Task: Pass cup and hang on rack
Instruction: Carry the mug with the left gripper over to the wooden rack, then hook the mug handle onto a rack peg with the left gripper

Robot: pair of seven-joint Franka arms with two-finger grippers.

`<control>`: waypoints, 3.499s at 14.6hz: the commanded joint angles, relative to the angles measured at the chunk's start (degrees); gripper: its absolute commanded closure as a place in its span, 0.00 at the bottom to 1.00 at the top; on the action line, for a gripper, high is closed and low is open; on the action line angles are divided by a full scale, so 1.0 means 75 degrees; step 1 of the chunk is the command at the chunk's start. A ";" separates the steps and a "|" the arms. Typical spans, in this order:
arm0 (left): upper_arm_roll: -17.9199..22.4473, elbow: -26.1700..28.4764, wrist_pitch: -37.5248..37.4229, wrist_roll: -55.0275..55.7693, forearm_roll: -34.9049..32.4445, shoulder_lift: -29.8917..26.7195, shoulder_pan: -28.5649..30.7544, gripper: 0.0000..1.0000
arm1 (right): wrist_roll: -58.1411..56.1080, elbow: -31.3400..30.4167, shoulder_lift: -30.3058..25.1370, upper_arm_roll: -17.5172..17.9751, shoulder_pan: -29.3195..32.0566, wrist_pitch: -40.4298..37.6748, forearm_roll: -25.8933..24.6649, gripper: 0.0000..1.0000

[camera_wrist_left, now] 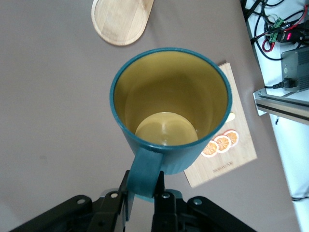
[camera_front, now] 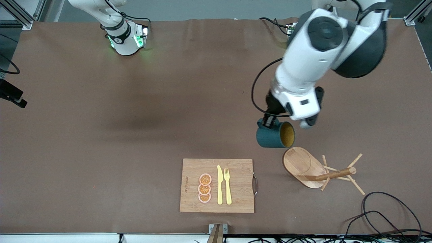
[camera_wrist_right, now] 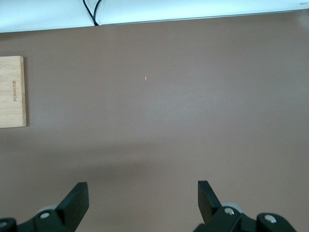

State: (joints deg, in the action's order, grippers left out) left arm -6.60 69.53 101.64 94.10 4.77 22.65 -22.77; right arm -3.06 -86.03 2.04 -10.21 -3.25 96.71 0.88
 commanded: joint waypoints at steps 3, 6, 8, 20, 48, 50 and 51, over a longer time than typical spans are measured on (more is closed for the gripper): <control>-0.0069 0.0245 -0.0181 -0.1011 0.1457 -0.0313 0.1111 1.00 | -0.0143 -0.0084 -0.0179 0.0142 0.0176 -0.0063 -0.0036 0.00; -0.0023 0.0245 -0.0181 -0.2115 0.3063 -0.0266 0.1990 1.00 | -0.0143 -0.0084 -0.0179 0.0142 0.0176 -0.0063 -0.0036 0.00; -0.0046 0.0245 -0.0192 -0.2757 0.3614 -0.0173 0.2401 1.00 | -0.0143 -0.0084 -0.0179 0.0142 0.0164 -0.0063 -0.0036 0.00; 0.0013 0.0327 -0.0204 -0.2878 0.7225 0.0939 0.3902 1.00 | -0.0143 -0.0084 -0.0179 0.0154 0.0176 -0.0063 -0.0036 0.00; -0.0023 0.0491 -0.0638 -0.5761 0.6981 0.2124 0.4582 1.00 | -0.0131 -0.0084 -0.0179 0.0212 0.0153 -0.0040 -0.0036 0.00; -0.0023 0.0491 -0.0649 -0.5656 0.6981 0.2206 0.4653 1.00 | -0.0131 -0.0084 -0.0179 0.0201 0.0153 -0.0040 -0.0036 0.00; -0.0023 0.0491 -0.0649 -0.5655 0.6981 0.2218 0.4653 1.00 | -0.0131 -0.0084 -0.0179 0.0201 0.0153 -0.0040 -0.0036 0.00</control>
State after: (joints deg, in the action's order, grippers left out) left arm -6.39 73.63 97.56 50.81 57.17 38.89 11.80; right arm -3.42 -85.98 2.00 -9.70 -3.23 96.71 0.88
